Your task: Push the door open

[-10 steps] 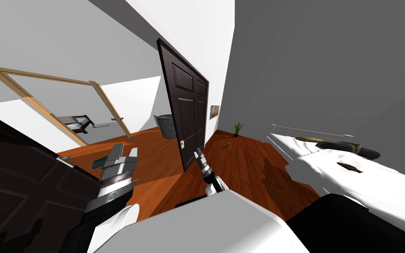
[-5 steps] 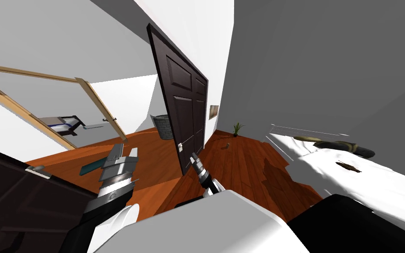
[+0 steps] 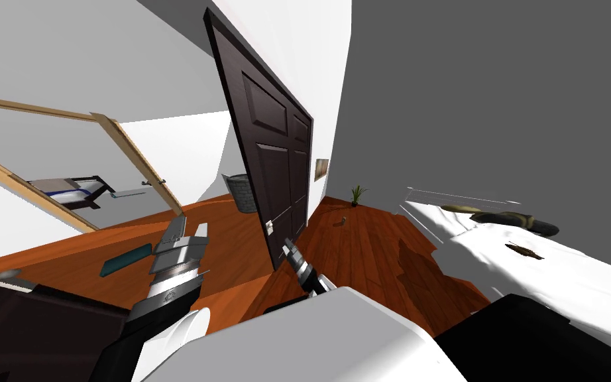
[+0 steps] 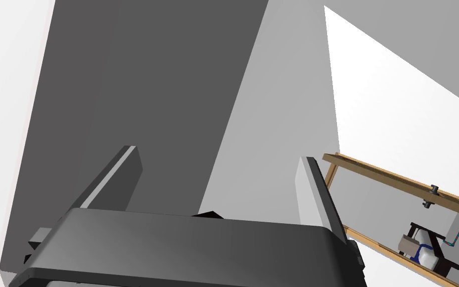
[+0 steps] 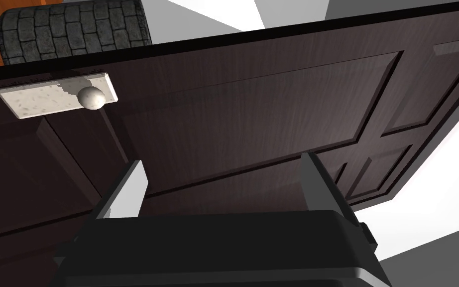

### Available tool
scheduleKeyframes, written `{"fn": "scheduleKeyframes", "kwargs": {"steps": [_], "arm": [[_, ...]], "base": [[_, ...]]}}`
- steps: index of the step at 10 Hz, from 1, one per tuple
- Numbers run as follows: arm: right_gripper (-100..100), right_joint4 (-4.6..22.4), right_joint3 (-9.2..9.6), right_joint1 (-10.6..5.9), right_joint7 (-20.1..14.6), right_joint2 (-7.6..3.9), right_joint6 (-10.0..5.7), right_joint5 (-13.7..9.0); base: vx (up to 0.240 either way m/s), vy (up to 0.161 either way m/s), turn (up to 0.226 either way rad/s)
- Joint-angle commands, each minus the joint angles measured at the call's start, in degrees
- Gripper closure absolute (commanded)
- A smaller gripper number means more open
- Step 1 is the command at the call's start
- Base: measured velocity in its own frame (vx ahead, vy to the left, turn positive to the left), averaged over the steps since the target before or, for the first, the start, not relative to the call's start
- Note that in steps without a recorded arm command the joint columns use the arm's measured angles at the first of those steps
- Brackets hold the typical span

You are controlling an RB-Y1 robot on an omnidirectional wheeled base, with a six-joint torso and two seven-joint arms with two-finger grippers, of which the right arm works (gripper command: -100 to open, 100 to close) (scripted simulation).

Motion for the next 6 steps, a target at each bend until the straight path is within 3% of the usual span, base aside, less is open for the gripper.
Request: {"fn": "scheduleKeyframes", "kwargs": {"steps": [1,6], "arm": [[-100,2.09,1.18,-0.69,-0.24,-0.22,-0.54,0.02],[-100,7.52,4.62,-2.57,-0.76,-0.81,-1.50,0.13]], "base": [[0.089,0.008,-0.040],[0.102,0.005,-0.036]]}}
